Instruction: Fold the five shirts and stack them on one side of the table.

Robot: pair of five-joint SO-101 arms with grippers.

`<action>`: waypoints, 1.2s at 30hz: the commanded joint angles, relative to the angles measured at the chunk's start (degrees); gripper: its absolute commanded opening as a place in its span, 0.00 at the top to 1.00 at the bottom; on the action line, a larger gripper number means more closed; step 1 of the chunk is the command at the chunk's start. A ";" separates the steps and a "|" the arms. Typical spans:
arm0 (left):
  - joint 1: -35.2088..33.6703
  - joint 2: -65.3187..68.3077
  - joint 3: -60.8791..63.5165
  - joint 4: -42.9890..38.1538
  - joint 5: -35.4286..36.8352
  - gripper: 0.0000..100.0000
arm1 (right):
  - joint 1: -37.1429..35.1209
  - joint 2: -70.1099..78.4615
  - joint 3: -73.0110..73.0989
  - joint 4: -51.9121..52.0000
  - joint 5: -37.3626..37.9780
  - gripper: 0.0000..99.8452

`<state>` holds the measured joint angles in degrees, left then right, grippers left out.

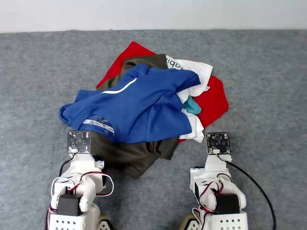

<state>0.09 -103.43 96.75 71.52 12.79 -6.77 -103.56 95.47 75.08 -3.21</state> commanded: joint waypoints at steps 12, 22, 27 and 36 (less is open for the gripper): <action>0.09 -0.62 -0.48 0.00 0.00 0.98 | -0.13 -0.22 0.97 -0.40 -0.26 0.99; 0.26 -0.53 -12.18 -4.22 0.00 0.98 | -0.13 -0.22 0.97 -0.40 -0.26 0.99; -0.09 -0.26 -17.63 -6.15 -5.98 0.98 | -0.13 -0.22 0.97 -0.40 -0.26 0.99; -0.09 15.30 -31.34 -6.86 -8.00 0.98 | -0.13 -0.22 0.97 -0.40 -0.26 0.99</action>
<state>0.09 -96.57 73.19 66.59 5.23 -6.77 -103.56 95.47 75.08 -3.21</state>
